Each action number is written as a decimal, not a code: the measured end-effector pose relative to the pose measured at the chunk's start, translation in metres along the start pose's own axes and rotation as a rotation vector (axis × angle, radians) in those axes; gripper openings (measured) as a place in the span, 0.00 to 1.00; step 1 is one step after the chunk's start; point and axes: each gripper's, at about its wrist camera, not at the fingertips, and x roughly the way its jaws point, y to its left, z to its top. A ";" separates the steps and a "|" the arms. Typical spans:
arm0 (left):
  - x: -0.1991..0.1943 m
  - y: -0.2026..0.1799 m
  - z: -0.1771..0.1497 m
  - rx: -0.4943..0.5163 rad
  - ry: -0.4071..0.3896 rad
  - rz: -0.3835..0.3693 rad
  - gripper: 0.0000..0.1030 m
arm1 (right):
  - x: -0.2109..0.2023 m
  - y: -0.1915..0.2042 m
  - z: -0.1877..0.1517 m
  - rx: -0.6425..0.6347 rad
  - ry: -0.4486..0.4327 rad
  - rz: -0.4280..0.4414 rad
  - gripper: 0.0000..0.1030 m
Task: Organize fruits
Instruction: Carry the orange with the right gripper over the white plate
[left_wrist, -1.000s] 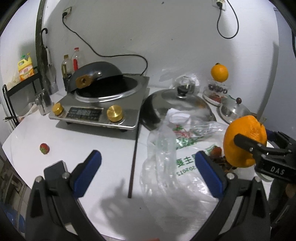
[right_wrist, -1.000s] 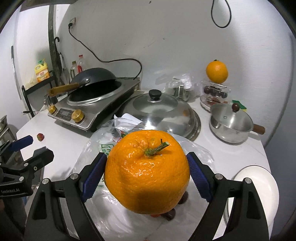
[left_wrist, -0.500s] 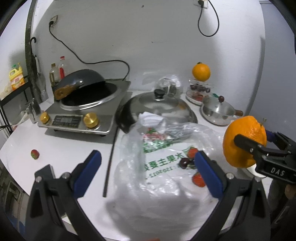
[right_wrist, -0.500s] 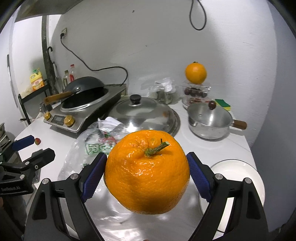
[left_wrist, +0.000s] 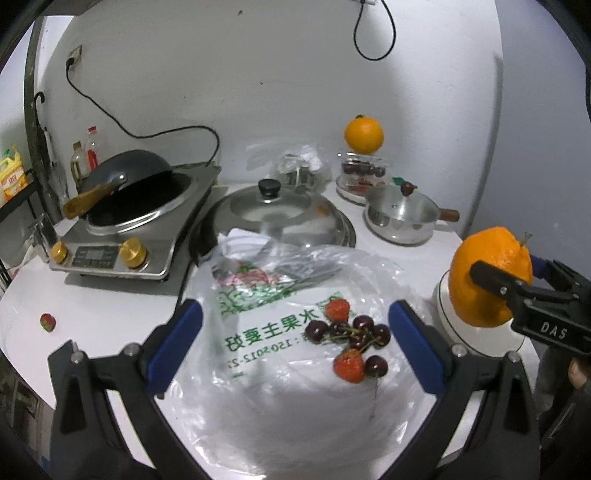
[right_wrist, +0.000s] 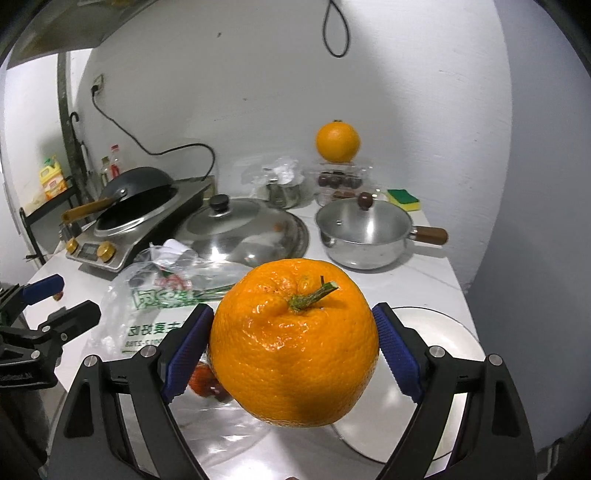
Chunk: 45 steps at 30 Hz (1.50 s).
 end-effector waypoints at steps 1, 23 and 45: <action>0.002 -0.004 0.001 0.002 0.000 0.001 0.98 | 0.000 -0.005 -0.001 0.004 0.000 -0.004 0.86; 0.055 -0.058 0.011 0.055 0.073 -0.033 0.98 | 0.033 -0.086 -0.009 0.073 0.052 -0.085 0.86; 0.104 -0.072 0.012 0.076 0.139 -0.037 0.98 | 0.086 -0.115 -0.019 0.099 0.136 -0.094 0.86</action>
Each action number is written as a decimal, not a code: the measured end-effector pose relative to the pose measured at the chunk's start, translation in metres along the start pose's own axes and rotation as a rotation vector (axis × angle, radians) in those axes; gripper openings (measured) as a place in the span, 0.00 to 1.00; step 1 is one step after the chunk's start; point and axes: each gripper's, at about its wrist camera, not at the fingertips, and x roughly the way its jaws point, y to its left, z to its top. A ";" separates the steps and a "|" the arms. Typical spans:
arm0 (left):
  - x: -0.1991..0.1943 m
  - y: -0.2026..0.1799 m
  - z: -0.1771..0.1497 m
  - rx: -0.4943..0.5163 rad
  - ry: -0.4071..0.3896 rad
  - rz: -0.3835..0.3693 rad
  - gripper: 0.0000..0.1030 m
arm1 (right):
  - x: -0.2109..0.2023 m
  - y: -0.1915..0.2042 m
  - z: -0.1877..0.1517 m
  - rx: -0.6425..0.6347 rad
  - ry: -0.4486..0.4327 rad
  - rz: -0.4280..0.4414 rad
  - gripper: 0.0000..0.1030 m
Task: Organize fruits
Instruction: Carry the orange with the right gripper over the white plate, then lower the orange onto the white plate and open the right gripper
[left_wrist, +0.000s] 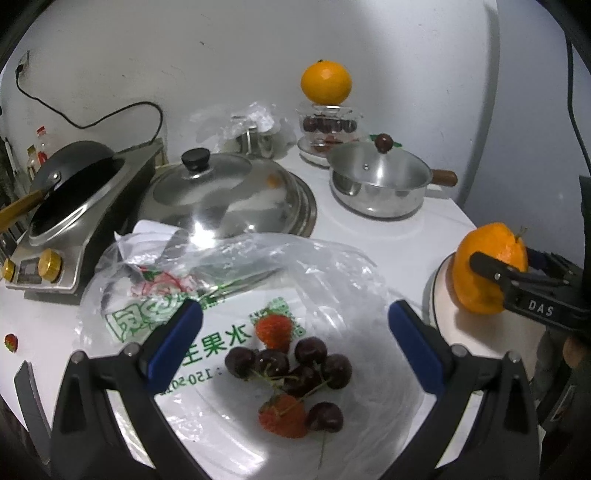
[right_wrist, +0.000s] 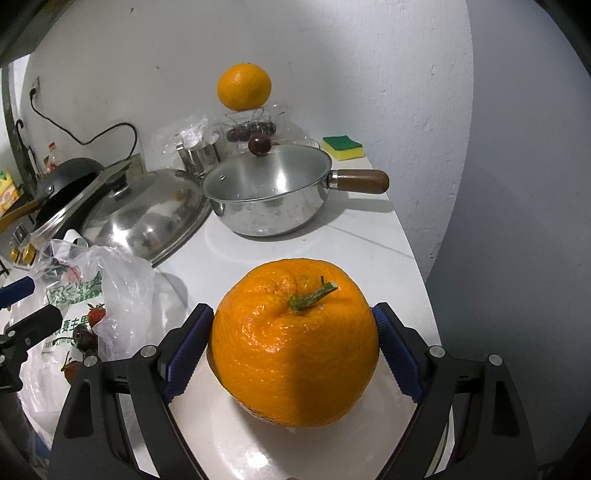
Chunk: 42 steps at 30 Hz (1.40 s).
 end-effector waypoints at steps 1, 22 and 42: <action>0.001 0.000 0.000 0.000 0.002 -0.001 0.98 | 0.001 0.000 0.000 -0.002 0.000 -0.001 0.86; -0.013 0.003 -0.003 -0.002 -0.014 -0.007 0.98 | 0.004 0.000 -0.001 0.015 0.003 -0.013 0.89; -0.043 0.012 -0.008 -0.012 -0.057 -0.005 0.98 | -0.031 0.015 0.000 -0.010 -0.053 -0.023 0.89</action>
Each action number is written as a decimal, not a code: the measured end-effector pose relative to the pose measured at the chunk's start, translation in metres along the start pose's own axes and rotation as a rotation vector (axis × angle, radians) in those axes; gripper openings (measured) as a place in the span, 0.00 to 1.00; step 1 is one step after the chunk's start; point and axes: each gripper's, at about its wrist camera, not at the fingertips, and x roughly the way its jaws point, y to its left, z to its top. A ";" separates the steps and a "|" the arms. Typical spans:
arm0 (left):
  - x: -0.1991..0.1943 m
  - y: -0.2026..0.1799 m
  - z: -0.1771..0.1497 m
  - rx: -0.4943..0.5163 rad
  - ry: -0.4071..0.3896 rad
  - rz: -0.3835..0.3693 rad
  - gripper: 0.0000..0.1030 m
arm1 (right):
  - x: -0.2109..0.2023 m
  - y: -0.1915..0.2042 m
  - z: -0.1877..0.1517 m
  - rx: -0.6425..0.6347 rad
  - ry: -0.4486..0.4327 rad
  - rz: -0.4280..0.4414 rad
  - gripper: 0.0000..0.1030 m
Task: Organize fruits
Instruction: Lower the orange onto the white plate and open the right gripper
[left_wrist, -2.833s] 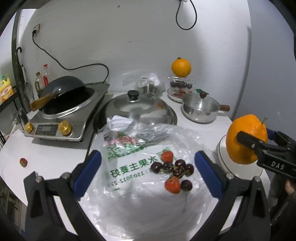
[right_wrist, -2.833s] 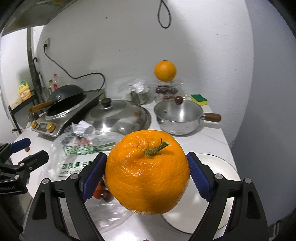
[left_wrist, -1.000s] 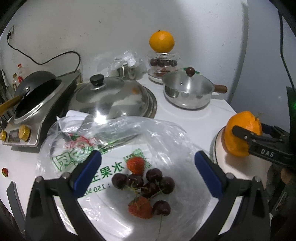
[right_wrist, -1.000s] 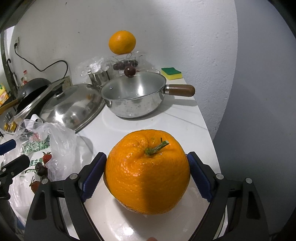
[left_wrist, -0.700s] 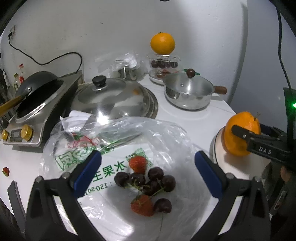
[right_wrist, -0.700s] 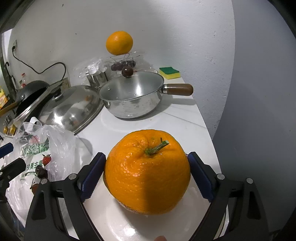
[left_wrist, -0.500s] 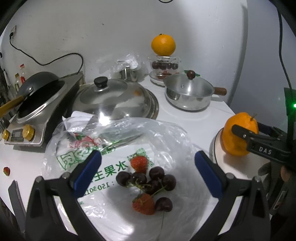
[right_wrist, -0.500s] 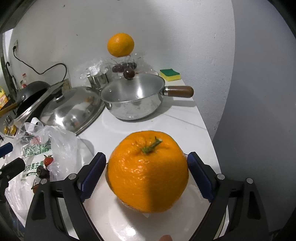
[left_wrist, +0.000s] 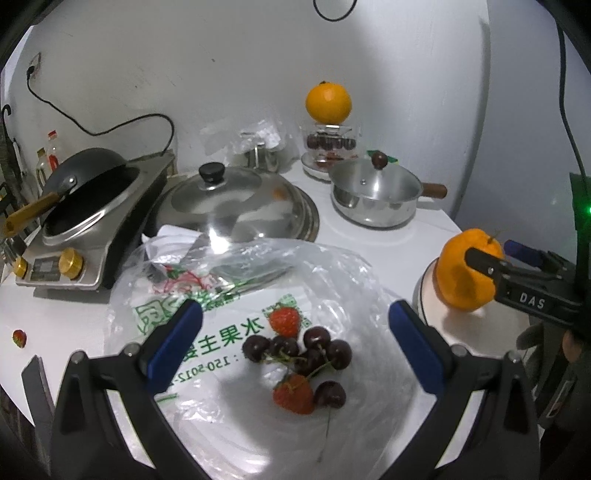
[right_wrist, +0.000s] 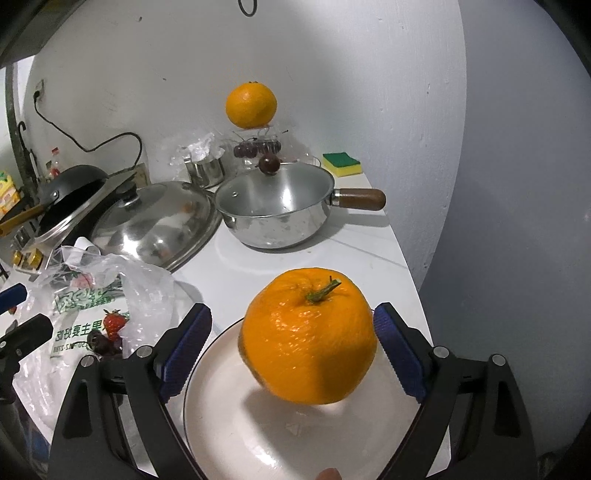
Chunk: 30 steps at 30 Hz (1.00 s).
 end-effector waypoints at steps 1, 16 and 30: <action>-0.004 0.001 -0.001 -0.002 -0.004 0.000 0.98 | -0.003 0.002 0.000 -0.003 -0.004 -0.001 0.89; -0.040 0.019 -0.011 -0.024 -0.052 -0.002 0.98 | -0.039 0.029 0.000 -0.033 -0.046 -0.006 0.89; -0.064 0.048 -0.026 -0.055 -0.076 0.000 0.98 | -0.057 0.066 -0.004 -0.079 -0.064 0.001 0.89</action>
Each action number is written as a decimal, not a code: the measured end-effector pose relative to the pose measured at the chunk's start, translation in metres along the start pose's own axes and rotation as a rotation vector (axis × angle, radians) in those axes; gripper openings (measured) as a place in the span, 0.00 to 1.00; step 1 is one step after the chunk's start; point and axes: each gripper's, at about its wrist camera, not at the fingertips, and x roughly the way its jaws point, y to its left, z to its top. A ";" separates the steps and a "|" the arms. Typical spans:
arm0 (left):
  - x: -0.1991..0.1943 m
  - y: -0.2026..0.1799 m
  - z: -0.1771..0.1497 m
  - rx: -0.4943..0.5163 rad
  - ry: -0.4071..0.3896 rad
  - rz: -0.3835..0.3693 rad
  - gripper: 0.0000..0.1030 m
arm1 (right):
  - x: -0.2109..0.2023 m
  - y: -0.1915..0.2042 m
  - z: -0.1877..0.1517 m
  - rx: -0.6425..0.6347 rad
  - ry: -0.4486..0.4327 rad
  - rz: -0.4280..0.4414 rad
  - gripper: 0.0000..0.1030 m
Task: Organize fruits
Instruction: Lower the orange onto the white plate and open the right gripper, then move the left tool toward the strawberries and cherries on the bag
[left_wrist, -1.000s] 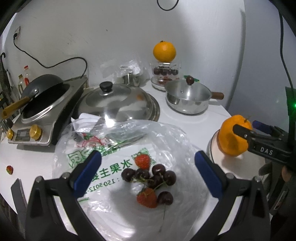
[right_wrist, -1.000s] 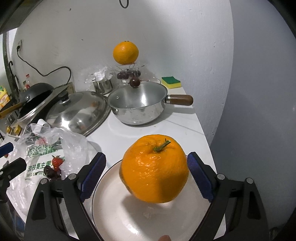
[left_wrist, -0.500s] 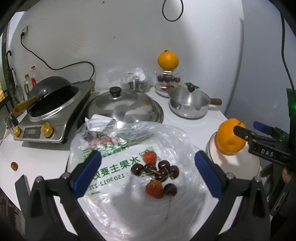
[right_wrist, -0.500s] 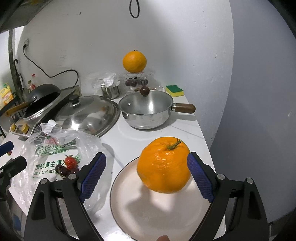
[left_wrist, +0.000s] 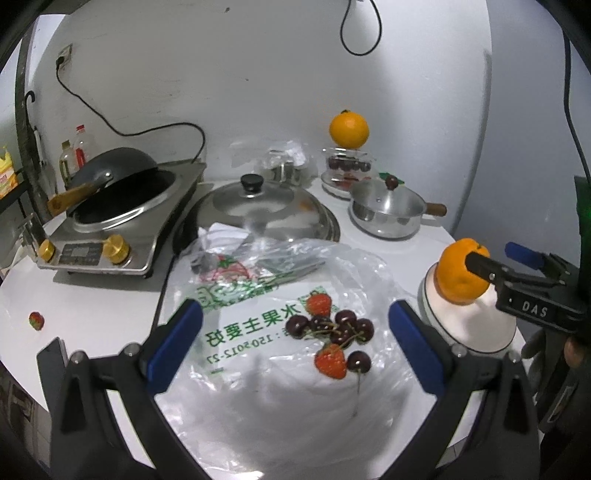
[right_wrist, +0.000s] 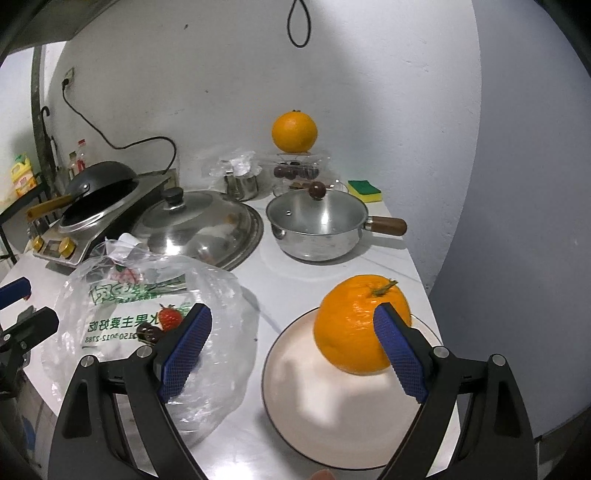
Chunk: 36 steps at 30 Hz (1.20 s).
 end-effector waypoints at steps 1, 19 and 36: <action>-0.001 0.002 0.000 -0.002 0.000 0.001 0.98 | -0.001 0.002 0.000 -0.003 0.000 0.002 0.89; -0.007 0.039 -0.016 -0.043 0.007 0.012 0.98 | -0.001 0.051 -0.006 -0.059 0.017 0.031 0.89; -0.004 0.065 -0.048 -0.068 0.059 0.022 0.98 | 0.013 0.098 -0.042 -0.137 0.103 0.084 0.82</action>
